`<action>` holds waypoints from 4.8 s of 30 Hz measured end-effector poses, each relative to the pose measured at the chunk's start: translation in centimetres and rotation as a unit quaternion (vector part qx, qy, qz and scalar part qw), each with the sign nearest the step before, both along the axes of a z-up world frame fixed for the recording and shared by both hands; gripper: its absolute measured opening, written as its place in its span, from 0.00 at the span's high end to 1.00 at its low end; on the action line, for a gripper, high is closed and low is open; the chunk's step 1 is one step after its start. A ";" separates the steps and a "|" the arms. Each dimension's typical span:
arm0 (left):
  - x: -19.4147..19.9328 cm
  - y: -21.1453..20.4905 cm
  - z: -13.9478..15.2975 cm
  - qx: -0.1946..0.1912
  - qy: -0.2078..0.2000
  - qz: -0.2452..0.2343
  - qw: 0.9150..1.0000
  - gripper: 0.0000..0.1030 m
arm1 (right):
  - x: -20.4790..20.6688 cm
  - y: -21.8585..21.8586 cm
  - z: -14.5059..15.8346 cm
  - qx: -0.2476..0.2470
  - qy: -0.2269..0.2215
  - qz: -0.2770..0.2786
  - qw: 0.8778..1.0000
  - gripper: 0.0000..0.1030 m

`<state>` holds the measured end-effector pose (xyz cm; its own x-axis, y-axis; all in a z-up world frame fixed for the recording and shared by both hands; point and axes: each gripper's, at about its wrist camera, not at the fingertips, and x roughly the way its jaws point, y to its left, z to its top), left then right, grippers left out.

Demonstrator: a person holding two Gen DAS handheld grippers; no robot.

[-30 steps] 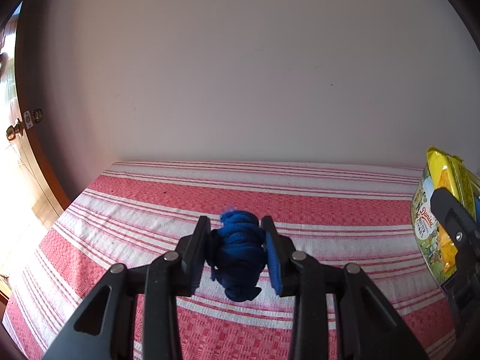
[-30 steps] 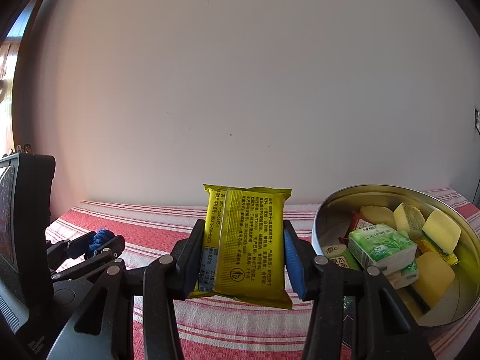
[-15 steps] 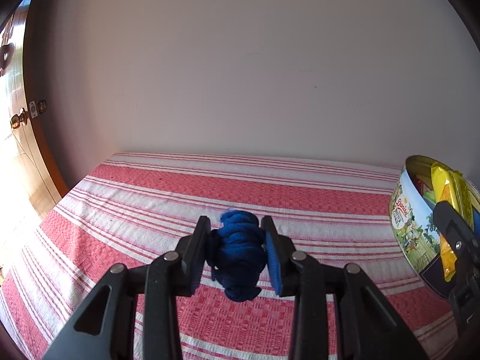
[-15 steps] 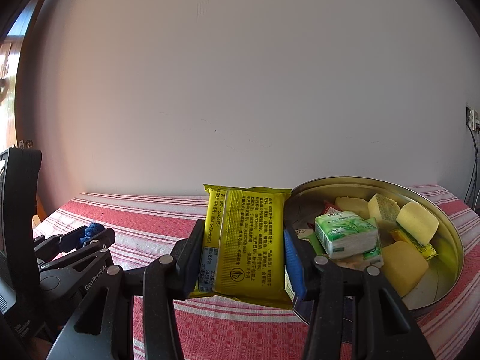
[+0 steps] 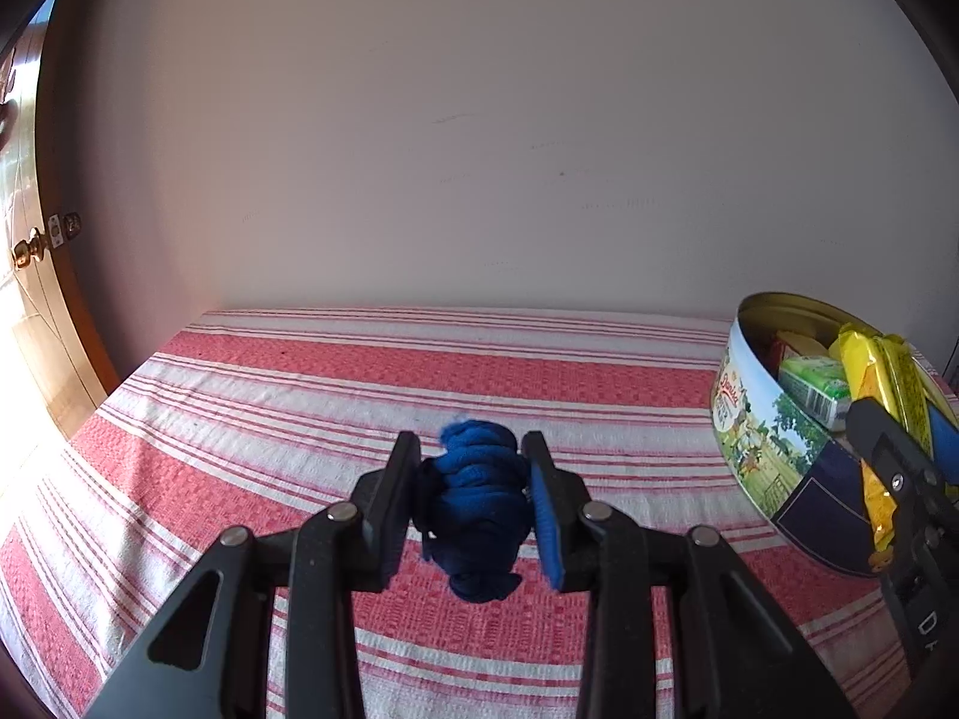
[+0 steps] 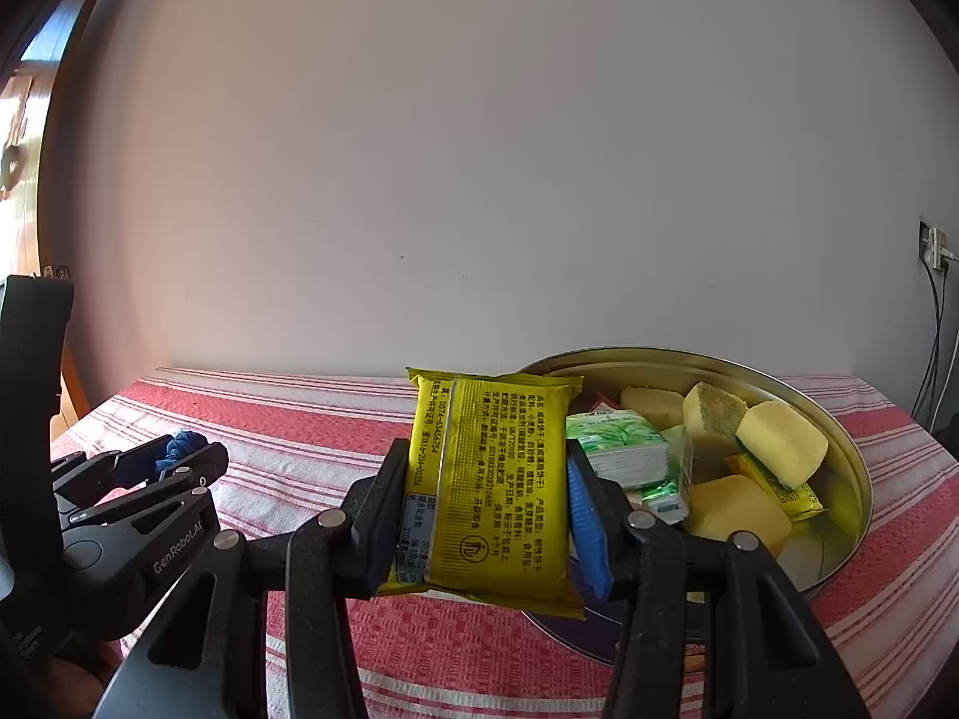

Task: Organize objects
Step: 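Carry the yellow packet and blue cloth over the tin, then open both tools to drop the yellow packet and blue cloth into the tin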

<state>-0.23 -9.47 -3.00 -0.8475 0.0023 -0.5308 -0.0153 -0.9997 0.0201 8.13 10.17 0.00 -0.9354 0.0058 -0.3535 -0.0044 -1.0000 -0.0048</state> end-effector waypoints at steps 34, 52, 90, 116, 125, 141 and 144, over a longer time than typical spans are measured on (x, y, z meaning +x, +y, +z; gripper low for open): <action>2.6 8.1 2.4 0.021 0.026 -0.064 0.997 0.67 | 3.6 7.6 1.4 0.011 0.033 -0.034 0.999 0.50; 2.5 12.7 2.9 0.023 0.034 -0.113 0.993 0.67 | 3.0 12.3 1.7 0.021 0.036 -0.081 0.996 0.50; -3.5 20.5 1.6 0.036 -0.060 -0.154 0.986 0.67 | -5.4 17.9 1.2 0.036 -0.062 -0.086 0.994 0.50; -8.5 21.4 1.1 0.009 -0.143 -0.142 0.979 0.65 | -12.8 17.5 2.0 0.073 -0.229 0.007 0.971 0.50; -9.6 19.7 0.3 0.047 -0.198 -0.103 0.974 0.20 | -12.3 18.9 2.0 0.047 -0.235 -0.001 0.971 0.48; -5.1 19.7 2.2 0.001 -0.084 -0.110 0.990 0.07 | -6.4 21.9 2.2 -0.120 -0.146 0.008 0.982 0.25; -4.2 19.9 2.7 -0.002 -0.050 -0.111 0.993 0.07 | -5.2 22.1 2.3 -0.140 -0.115 0.001 0.983 0.21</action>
